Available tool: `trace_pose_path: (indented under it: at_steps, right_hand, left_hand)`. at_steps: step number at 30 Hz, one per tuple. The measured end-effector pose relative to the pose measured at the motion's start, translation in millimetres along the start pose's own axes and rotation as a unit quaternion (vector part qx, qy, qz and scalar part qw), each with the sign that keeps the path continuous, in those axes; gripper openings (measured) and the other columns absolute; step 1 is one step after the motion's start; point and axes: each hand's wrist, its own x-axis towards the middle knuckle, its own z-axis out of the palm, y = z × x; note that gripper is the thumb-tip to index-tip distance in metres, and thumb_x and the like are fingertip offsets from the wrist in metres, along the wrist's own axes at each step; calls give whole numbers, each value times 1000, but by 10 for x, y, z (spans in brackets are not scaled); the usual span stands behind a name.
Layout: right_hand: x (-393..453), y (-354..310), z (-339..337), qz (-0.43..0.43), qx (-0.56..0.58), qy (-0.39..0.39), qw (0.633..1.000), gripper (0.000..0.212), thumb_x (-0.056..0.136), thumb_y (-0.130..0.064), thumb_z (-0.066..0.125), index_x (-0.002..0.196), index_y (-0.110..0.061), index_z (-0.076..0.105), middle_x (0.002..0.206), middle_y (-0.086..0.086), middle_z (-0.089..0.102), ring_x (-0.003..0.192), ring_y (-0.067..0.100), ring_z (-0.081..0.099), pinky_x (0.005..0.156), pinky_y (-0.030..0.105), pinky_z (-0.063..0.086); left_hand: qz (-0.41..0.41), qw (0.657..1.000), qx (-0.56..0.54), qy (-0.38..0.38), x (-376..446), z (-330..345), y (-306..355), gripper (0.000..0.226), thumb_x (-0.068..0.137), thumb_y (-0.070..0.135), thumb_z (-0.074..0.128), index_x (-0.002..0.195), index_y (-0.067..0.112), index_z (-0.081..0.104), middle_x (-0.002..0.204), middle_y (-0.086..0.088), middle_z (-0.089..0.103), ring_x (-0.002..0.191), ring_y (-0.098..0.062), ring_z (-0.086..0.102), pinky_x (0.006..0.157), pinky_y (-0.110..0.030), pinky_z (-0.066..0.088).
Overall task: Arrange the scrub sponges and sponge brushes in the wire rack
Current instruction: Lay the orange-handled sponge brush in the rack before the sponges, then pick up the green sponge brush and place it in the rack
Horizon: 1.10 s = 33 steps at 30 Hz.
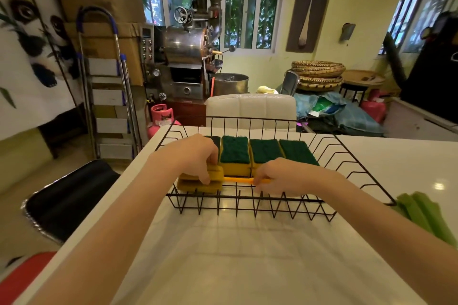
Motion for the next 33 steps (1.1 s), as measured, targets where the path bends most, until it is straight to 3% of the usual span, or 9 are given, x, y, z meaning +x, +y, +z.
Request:
trace_pose_path:
  at_steps: [4,8,10,14,16,20,22,25,33]
  right_hand:
    - [-17,22,3,-16,24,-9,1000,34,92,-28,46,125,-19,51,124,7,55,104,19,50,90,29,39]
    - [-119,57,-40,-43,93,16,995,34,92,-24,48,125,-23,52,126,-2,54,113,16,49,92,24,37]
    - [-223,78,-69,-54,131,45,989,31,92,-21,49,123,-24,54,118,-8,56,108,10,50,86,17,39]
    - [-544,189,-90,-36,152,147,977,30,91,-21,51,119,-28,55,119,-8,58,99,3,55,87,19,46]
    - [-773,265,-77,-19,158,205,966,34,90,-21,53,123,-27,51,121,-8,56,98,0,53,81,15,44]
    - [-1240,498,21,46,161,313,935,47,86,-26,59,130,-27,41,126,-5,53,112,11,50,91,30,46]
    - [-1435,642,100,84,192,350,913,53,84,-25,62,131,-27,39,123,-5,52,111,12,49,90,30,43]
    - [-1661,861,207,147,245,374,883,57,82,-23,65,132,-25,37,120,-2,50,111,17,48,89,30,40]
    - [-1855,1293,525,288,357,366,809,67,81,-39,62,138,-23,32,136,13,45,116,26,49,98,41,42]
  left_hand:
    - [-6,1000,4,-14,16,54,-8,50,73,21,70,119,21,50,121,-4,53,107,-23,51,87,-34,47]
    - [-1,997,68,27,20,77,50,45,77,15,64,119,20,50,120,-7,54,107,-25,52,85,-33,46]
    - [-8,993,98,59,10,86,107,39,79,13,61,115,20,52,117,-8,56,104,-26,53,80,-33,46]
    - [12,989,110,93,-76,52,287,28,82,16,57,109,17,54,111,-7,54,99,-23,52,75,-30,42]
    - [43,989,92,104,-153,25,415,29,82,22,57,111,18,52,111,-5,53,95,-18,49,74,-28,41]
    - [146,974,16,173,-306,51,804,42,84,28,56,124,26,42,128,0,45,107,-15,47,87,-29,46]
    - [201,949,-31,241,-367,104,1070,50,83,29,56,129,28,36,136,2,39,120,-16,40,99,-31,39]
    - [273,906,-74,315,-452,183,1511,51,83,30,55,130,26,37,138,0,40,127,-17,34,103,-33,32]
    - [443,875,-80,176,-513,704,2402,48,83,43,53,126,23,43,135,-5,46,125,-22,37,100,-42,33]
